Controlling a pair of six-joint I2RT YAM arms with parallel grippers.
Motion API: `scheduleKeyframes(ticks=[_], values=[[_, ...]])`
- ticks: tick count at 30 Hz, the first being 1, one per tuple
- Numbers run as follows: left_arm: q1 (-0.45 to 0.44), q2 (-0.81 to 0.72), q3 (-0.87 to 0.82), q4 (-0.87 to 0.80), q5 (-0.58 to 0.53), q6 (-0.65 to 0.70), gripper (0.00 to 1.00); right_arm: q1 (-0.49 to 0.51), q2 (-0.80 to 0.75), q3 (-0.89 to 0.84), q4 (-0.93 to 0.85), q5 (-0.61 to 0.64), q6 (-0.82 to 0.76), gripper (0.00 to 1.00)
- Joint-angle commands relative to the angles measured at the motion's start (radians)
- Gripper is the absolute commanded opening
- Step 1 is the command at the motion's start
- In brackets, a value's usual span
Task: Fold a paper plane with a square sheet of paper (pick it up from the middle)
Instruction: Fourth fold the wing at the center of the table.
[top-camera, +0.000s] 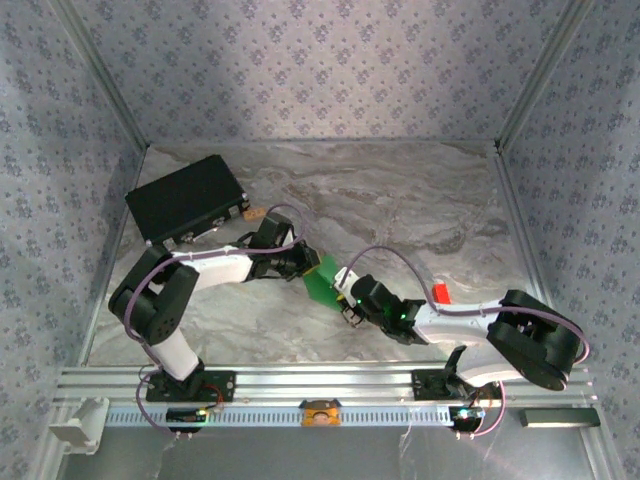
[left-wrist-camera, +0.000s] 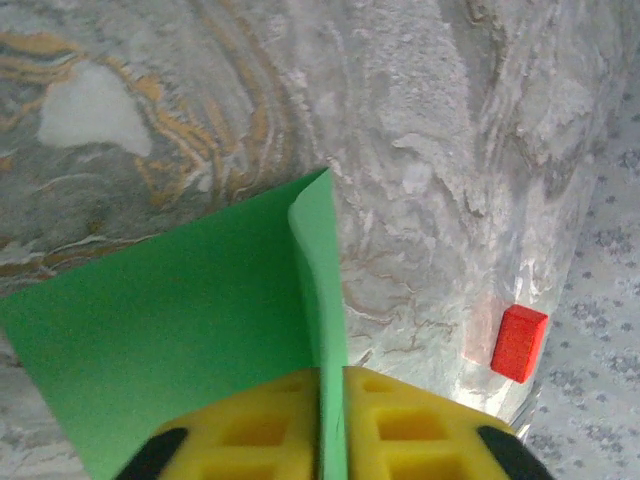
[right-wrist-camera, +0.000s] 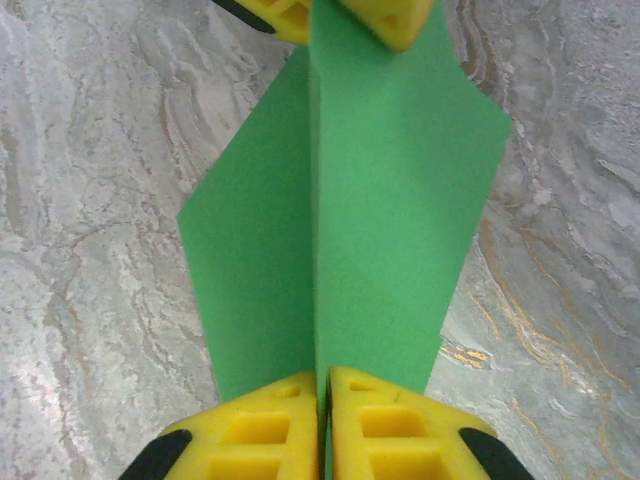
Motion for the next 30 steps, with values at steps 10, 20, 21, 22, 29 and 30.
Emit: scheduleKeyframes(ticks=[10,20,21,22,29,30], values=[[0.001,0.015,0.033,-0.024,0.043,0.011,0.0,0.03,0.002,0.01,-0.029,0.087,-0.088,0.22],[0.002,0.016,0.032,-0.021,0.043,0.011,0.0,0.041,0.003,0.017,-0.042,0.114,-0.103,0.22],[0.001,0.016,0.033,-0.021,0.043,0.011,0.0,0.041,0.003,0.017,-0.045,0.112,-0.103,0.22],[0.002,0.016,0.033,-0.021,0.043,0.011,0.0,0.041,0.002,0.017,-0.046,0.114,-0.101,0.22],[0.002,0.015,0.031,-0.027,0.038,0.012,0.0,0.041,-0.008,0.013,-0.037,0.096,-0.088,0.16],[0.001,0.016,0.031,-0.027,0.038,0.012,0.0,0.039,-0.007,0.014,-0.036,0.094,-0.082,0.16]])
